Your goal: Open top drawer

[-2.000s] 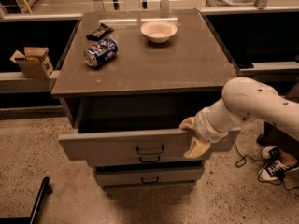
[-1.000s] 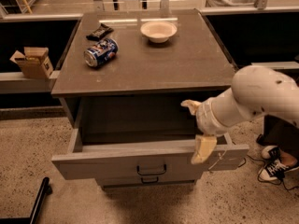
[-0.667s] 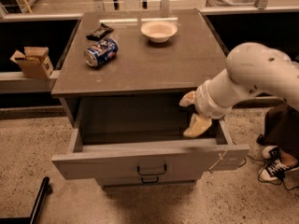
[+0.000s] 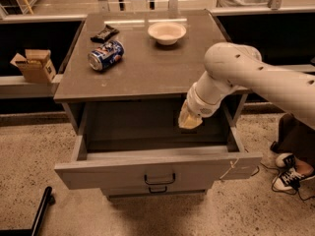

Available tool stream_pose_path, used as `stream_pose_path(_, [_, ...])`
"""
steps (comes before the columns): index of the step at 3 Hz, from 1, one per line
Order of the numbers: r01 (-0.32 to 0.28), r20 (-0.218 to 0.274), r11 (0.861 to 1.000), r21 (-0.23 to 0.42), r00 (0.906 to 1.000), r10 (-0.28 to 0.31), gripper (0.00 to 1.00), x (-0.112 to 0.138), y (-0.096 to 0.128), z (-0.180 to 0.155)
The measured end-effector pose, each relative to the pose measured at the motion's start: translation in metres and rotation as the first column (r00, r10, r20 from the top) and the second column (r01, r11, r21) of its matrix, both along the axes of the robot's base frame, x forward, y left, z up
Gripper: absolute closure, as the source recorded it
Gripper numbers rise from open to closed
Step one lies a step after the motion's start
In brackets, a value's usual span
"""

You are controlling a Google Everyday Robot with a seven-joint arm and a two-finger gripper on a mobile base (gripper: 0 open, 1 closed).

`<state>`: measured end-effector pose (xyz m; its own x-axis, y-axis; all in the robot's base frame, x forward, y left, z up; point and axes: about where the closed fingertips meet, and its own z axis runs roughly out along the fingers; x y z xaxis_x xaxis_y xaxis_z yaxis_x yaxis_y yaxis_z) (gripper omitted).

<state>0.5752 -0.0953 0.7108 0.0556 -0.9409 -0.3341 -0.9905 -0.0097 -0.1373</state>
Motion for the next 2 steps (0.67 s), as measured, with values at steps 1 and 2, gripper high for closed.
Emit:
stream_pose_path(1, [-0.028, -0.016, 0.999, -0.023, 0.9995, 0.028, 1.00, -0.019, 0.016, -0.032])
stream_pose_path(2, [-0.039, -0.034, 0.998, -0.054, 0.9987, 0.037, 1.00, -0.042, 0.019, -0.070])
